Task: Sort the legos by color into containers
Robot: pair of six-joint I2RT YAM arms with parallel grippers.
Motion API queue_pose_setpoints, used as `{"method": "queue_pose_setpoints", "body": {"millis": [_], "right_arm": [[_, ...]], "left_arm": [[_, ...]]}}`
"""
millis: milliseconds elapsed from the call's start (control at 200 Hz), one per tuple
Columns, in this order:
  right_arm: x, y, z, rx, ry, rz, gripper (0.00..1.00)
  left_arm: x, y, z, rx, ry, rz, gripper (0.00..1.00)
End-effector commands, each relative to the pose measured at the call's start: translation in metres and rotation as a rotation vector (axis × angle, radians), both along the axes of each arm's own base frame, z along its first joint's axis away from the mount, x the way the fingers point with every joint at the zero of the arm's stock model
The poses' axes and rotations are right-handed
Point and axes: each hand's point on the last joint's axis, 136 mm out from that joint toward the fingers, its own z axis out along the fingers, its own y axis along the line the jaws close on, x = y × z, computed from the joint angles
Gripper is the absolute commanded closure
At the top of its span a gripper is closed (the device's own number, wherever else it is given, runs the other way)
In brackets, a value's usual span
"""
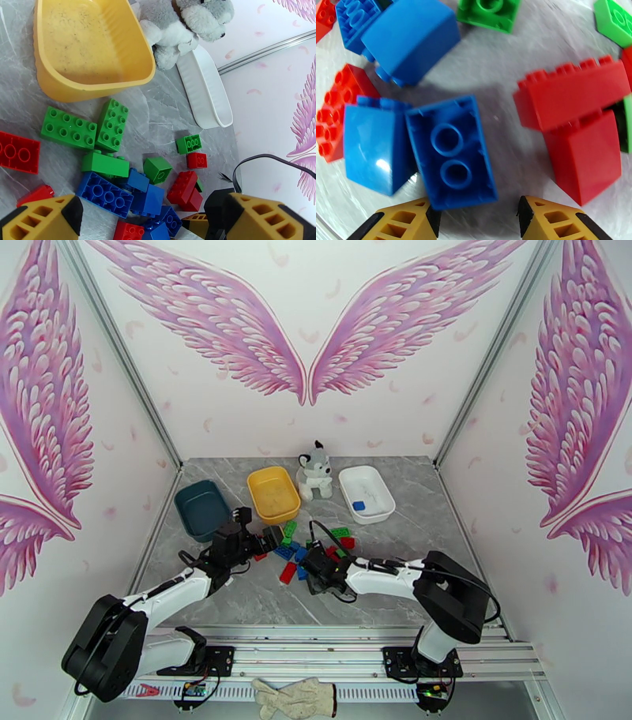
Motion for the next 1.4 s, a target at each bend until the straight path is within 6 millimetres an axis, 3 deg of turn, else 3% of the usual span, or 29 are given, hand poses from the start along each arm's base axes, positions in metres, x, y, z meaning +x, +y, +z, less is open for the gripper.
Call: {"method": "queue_pose_setpoints", "body": {"millis": [0, 265, 465, 745, 945, 1180, 1395], "right_arm": [[0.013, 0.013, 0.010, 0.008, -0.056, -0.001, 0.40], [0.036, 0.013, 0.016, -0.074, -0.118, -0.022, 0.39], [0.042, 0.015, 0.006, -0.070, -0.093, -0.030, 0.41], [0.038, 0.015, 0.004, -0.028, -0.073, -0.034, 0.54], [0.034, 0.009, 0.028, 0.043, -0.107, -0.050, 0.66], [0.050, -0.029, 0.074, 0.153, -0.178, -0.163, 0.70], [0.098, -0.099, 0.120, 0.251, -0.299, -0.399, 0.69]], "left_arm": [[-0.002, -0.001, 0.004, -0.001, -0.014, -0.006, 0.01], [-0.003, -0.002, 0.004, 0.005, -0.017, -0.007, 0.01], [-0.002, -0.002, 0.003, 0.011, -0.017, -0.007, 0.01], [-0.004, -0.008, 0.001, 0.025, -0.020, -0.025, 0.01], [-0.009, -0.027, 0.003, 0.068, -0.042, -0.075, 0.01], [-0.012, -0.045, 0.016, 0.055, -0.092, -0.118, 0.01], [-0.014, -0.078, 0.041, 0.112, -0.216, -0.207, 0.01]]}}
